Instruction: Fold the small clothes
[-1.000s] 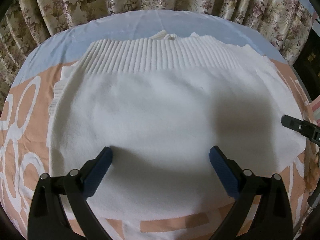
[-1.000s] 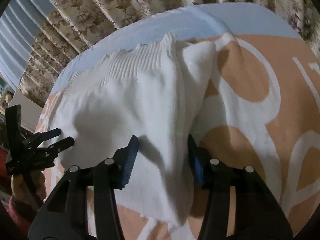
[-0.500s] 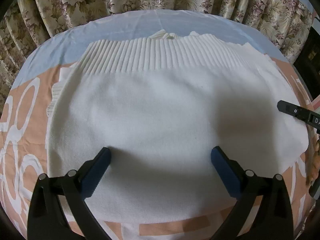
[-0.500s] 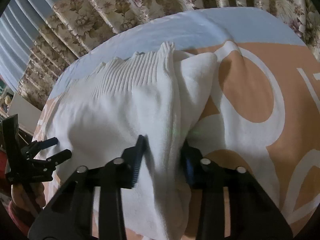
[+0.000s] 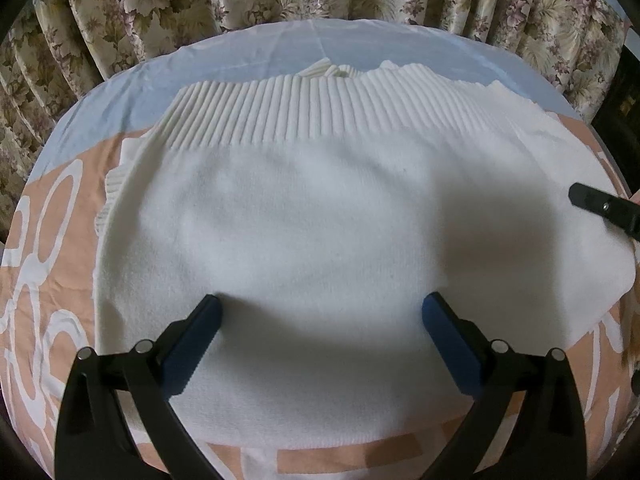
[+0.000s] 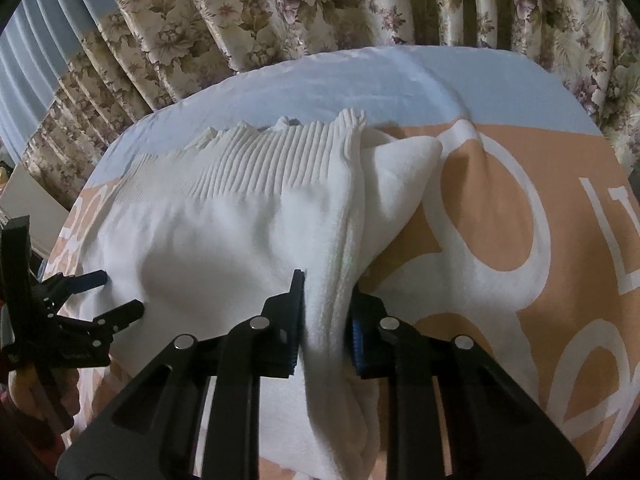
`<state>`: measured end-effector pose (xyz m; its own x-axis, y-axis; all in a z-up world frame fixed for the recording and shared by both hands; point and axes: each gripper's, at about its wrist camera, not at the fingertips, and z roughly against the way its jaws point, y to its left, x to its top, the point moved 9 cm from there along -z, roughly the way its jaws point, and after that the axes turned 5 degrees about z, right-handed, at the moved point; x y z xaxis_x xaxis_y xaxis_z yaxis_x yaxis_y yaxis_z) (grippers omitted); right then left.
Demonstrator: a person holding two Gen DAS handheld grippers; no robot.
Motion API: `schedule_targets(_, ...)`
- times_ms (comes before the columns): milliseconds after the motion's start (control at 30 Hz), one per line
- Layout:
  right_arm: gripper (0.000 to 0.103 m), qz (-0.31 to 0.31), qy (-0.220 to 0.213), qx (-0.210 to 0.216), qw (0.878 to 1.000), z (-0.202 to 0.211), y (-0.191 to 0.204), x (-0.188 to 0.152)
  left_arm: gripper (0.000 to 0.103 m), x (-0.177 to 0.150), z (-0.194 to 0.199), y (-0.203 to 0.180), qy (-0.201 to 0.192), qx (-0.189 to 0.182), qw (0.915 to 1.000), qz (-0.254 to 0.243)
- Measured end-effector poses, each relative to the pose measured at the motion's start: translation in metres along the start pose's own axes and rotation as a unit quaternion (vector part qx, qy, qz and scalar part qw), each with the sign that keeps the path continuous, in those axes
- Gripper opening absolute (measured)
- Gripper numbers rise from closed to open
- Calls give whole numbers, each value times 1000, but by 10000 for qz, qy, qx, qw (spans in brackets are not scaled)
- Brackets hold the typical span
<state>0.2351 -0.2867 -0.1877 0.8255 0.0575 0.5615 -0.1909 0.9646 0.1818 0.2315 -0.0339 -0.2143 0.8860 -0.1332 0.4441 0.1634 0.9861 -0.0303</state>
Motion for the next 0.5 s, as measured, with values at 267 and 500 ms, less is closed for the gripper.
schedule_targets(267, 19, 210, 15, -464, 9987, 7, 21, 15, 101, 2, 5, 0, 39, -67, 10000, -9)
schedule_targets(500, 19, 741, -3, -988, 9923, 10, 70, 37, 101, 22, 48, 56, -313, 67, 9993, -189)
